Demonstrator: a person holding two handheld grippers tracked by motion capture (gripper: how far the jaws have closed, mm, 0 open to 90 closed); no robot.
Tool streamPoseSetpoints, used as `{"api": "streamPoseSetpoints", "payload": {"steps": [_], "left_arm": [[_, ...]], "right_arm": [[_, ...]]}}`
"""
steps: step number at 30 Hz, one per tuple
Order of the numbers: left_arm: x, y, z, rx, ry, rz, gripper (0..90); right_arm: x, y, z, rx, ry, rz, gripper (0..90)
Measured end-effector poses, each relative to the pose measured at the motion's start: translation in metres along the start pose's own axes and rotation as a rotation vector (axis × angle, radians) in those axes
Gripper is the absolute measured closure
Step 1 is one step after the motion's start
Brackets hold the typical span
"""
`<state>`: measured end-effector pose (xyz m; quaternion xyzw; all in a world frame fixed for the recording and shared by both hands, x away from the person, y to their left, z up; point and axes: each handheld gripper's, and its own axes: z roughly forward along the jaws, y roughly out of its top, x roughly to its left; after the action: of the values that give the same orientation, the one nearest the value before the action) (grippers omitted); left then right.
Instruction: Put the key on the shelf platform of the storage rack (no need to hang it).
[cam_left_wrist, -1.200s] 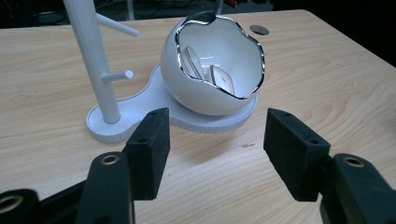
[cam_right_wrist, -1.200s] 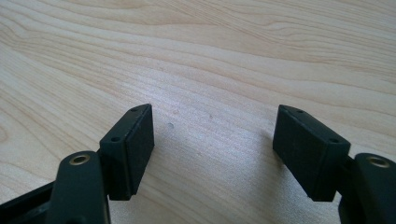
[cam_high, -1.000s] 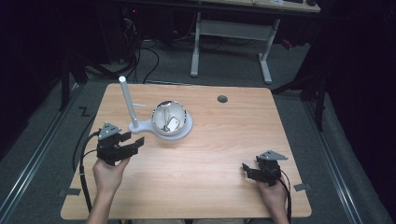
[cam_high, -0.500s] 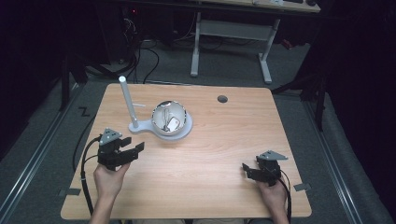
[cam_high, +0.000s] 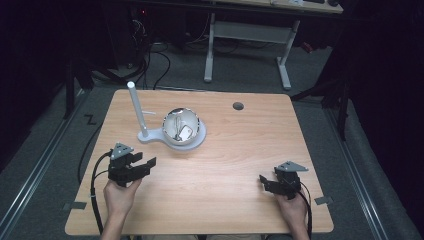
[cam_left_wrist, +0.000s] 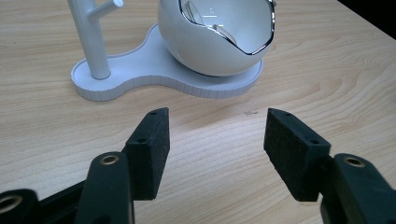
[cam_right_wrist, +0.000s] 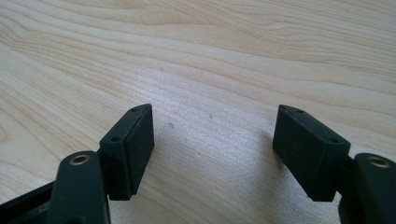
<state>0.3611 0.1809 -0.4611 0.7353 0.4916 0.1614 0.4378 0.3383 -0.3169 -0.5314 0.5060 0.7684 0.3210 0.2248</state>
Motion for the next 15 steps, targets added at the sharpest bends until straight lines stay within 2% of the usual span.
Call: {"api": "streamPoseSetpoints", "payload": {"steps": [15], "left_arm": [[-0.001,-0.023,0.017,0.044,0.005,-0.016,40.3]], "right_arm": [[0.000,0.000,0.000,0.000,-0.001,0.001,29.7]]}}
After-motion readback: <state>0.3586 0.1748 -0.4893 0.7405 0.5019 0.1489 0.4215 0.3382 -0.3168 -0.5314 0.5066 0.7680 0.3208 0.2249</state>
